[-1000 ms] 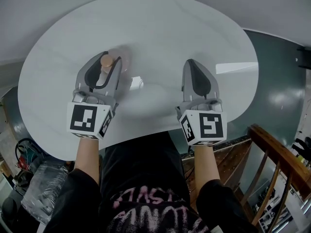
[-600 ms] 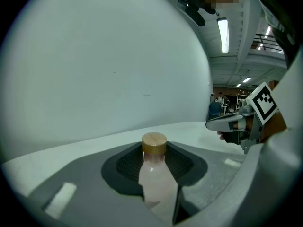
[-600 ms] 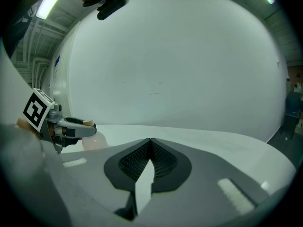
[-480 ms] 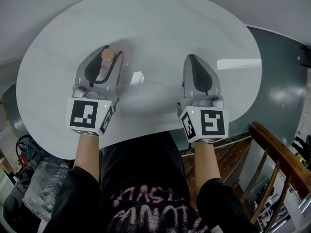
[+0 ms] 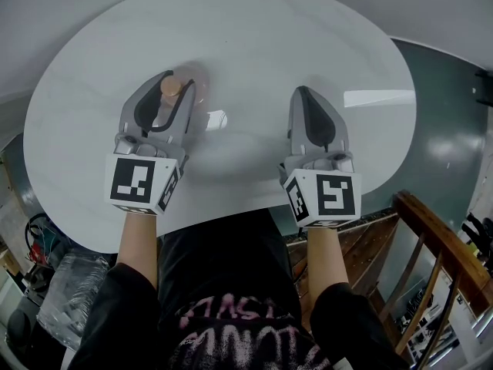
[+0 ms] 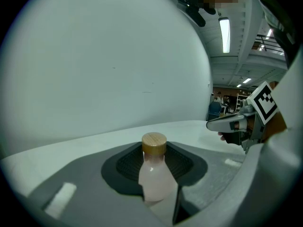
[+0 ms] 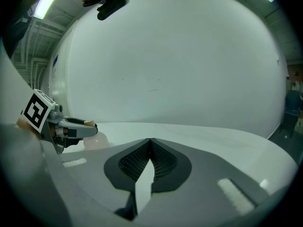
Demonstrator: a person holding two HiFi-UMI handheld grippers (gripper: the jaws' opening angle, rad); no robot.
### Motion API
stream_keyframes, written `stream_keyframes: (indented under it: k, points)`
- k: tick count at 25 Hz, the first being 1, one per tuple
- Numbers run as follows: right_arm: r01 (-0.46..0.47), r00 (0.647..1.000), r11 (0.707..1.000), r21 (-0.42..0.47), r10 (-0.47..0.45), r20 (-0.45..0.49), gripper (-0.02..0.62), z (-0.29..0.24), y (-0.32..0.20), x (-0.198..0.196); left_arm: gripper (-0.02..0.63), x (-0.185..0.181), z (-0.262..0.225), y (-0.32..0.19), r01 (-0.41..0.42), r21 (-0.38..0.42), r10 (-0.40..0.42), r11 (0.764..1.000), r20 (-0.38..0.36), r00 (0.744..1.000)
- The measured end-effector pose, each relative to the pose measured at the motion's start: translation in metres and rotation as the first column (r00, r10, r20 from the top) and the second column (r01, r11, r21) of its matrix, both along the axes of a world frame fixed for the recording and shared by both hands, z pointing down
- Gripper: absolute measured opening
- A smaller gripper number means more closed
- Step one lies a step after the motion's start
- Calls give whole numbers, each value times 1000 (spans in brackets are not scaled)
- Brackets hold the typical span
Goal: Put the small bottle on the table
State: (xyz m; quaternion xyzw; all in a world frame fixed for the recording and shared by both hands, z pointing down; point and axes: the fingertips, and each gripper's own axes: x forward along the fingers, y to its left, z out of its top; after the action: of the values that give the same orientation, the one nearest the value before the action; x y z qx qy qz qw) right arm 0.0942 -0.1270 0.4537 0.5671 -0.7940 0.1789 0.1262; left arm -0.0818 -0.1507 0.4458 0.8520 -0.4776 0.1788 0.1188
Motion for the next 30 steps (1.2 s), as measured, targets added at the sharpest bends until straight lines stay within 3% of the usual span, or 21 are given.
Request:
stream_keyframes:
  k: [30]
  points:
    - [-6, 1000, 1000, -10, 6, -6, 9, -1, 0, 2, 149, 0, -2, 0, -4, 22, 4, 1000, 1, 1000]
